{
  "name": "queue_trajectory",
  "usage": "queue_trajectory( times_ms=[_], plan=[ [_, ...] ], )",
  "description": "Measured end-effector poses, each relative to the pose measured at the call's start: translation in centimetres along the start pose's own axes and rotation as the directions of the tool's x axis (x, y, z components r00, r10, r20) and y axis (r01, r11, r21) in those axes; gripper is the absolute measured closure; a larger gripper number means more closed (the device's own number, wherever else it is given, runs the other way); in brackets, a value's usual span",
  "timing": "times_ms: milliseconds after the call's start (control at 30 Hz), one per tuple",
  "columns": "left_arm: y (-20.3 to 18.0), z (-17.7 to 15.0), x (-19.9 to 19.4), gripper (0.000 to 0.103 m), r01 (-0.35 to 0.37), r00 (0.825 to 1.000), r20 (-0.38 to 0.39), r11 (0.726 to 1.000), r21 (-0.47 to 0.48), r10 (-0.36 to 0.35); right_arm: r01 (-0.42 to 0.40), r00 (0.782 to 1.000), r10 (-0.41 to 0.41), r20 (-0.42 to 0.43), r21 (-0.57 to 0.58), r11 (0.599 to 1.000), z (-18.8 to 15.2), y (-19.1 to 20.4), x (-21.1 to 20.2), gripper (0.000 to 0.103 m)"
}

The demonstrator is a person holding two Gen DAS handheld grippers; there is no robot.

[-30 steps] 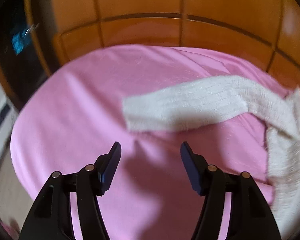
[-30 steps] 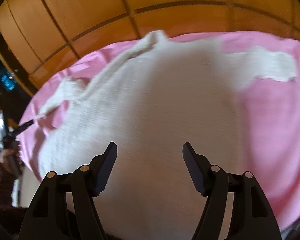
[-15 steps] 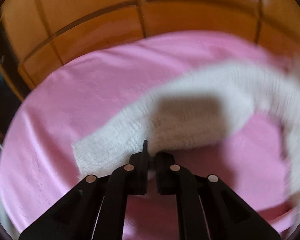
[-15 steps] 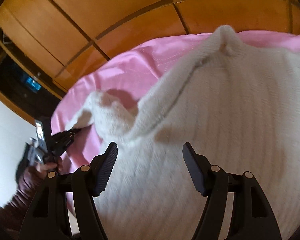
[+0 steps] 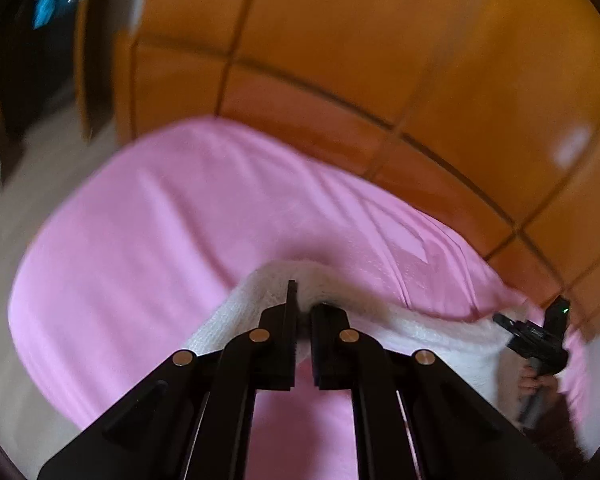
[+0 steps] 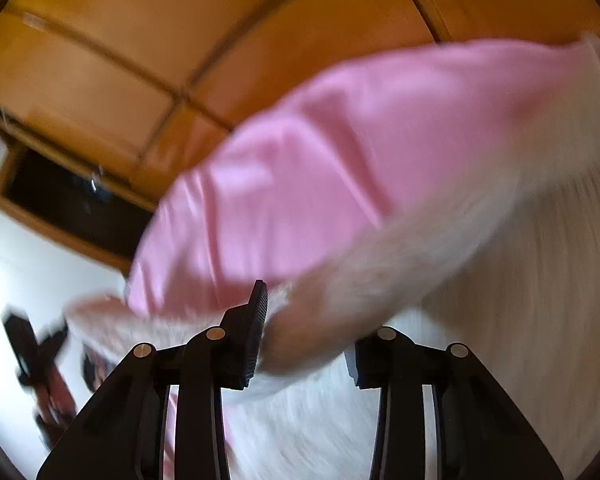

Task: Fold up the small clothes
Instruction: 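Lay the sweater flat on the sheet and open both grippers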

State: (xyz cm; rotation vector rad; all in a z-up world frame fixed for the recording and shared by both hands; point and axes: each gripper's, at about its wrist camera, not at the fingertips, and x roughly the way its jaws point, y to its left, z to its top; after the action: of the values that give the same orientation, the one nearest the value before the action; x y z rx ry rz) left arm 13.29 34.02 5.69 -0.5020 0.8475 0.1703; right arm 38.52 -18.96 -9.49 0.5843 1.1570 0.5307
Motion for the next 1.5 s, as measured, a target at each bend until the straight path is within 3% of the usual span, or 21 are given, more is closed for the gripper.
queue_trajectory(
  times_ms=[33,100,133,233,300,333,400,533,600,700,867,967,1100,1133,1167,1200,1267,1400,1500],
  plan=[
    [1.0,0.4,0.7,0.099,0.001,1.0,-0.03,0.999,-0.043,-0.002,0.001,1.0,-0.001,0.022,0.001,1.0,1.1,0.4,0.3,0.068],
    [2.0,0.6,2.3,0.099,-0.053,0.996,-0.077,0.997,-0.058,0.048,0.01,0.997,-0.012,0.073,0.029,1.0,3.3,0.7,0.4,0.051],
    [2.5,0.5,3.8,0.099,-0.086,0.99,-0.12,0.994,-0.067,0.077,0.016,0.994,-0.02,0.104,0.041,0.999,4.0,0.8,0.0,0.037],
    [3.9,0.0,7.0,0.098,-0.119,0.973,-0.211,0.987,-0.112,0.093,0.05,0.99,-0.053,0.131,0.025,0.998,4.4,0.8,-1.5,0.035],
    [5.5,-0.4,9.0,0.09,-0.107,0.965,-0.255,0.978,-0.176,0.06,0.101,0.988,-0.098,0.12,-0.022,0.995,3.5,0.8,-2.4,0.035],
    [6.6,-0.6,9.5,0.086,-0.14,0.965,-0.246,0.968,-0.209,0.087,0.128,0.986,-0.122,0.113,-0.047,0.991,3.1,0.7,-2.5,0.035],
    [8.4,-0.7,9.4,0.063,-0.179,0.968,-0.219,0.947,-0.266,0.122,0.207,0.976,-0.197,0.092,-0.121,0.971,1.4,0.8,-2.6,0.035],
    [11.3,-1.2,7.6,0.054,-0.253,0.965,-0.146,0.916,-0.311,0.217,0.277,0.961,-0.267,0.072,-0.209,0.938,-2.2,0.7,-2.8,0.035],
    [12.4,-2.2,6.6,0.039,-0.222,0.974,-0.114,0.923,-0.314,0.195,0.278,0.96,-0.272,0.061,-0.231,0.932,-4.2,0.9,-2.9,0.035],
    [13.7,-4.4,5.9,0.032,-0.147,0.989,-0.075,0.926,-0.349,0.129,0.271,0.962,-0.267,0.051,-0.251,0.929,-6.7,1.2,-3.2,0.035],
    [14.9,-6.1,6.7,0.031,-0.04,0.999,0.001,0.91,-0.412,0.044,0.254,0.966,-0.257,0.023,-0.256,0.933,-10.3,2.1,-3.6,0.035],
    [14.5,-5.4,8.8,0.023,-0.046,0.998,0.021,0.899,-0.436,0.061,0.252,0.966,-0.258,0.015,-0.275,0.928,-11.6,3.2,-3.7,0.035],
    [13.4,-4.8,11.7,0.026,-0.058,0.997,0.013,0.911,-0.407,0.069,0.244,0.967,-0.254,0.006,-0.297,0.923,-12.8,4.5,-3.9,0.035],
    [13.1,-4.6,12.3,0.033,-0.071,0.997,0.007,0.916,-0.395,0.081,0.25,0.965,-0.261,0.003,-0.303,0.92,-13.0,4.7,-3.8,0.035],
    [12.2,-4.3,12.7,0.078,-0.102,0.994,0.0,0.926,-0.364,0.11,0.254,0.964,-0.267,0.001,-0.307,0.917,-13.0,4.9,-3.7,0.035],
    [11.9,-3.9,12.9,0.098,-0.111,0.994,-0.023,0.929,-0.354,0.11,0.257,0.963,-0.271,-0.003,-0.308,0.916,-13.1,5.0,-3.5,0.035],
    [11.3,-3.1,11.4,0.099,-0.069,0.997,0.016,0.928,-0.367,0.081,0.261,0.96,-0.279,-0.014,-0.304,0.916,-13.4,4.9,-3.3,0.035],
    [9.6,-0.9,4.4,0.099,0.032,0.989,0.144,0.934,-0.355,0.02,0.247,0.963,-0.267,-0.029,-0.292,0.924,-13.9,4.9,-3.2,0.035],
    [8.6,-0.2,0.5,0.099,0.007,0.981,0.186,0.954,-0.3,0.052,0.207,0.972,-0.231,-0.04,-0.321,0.924,-14.7,5.9,-3.4,0.035]
  ],
)
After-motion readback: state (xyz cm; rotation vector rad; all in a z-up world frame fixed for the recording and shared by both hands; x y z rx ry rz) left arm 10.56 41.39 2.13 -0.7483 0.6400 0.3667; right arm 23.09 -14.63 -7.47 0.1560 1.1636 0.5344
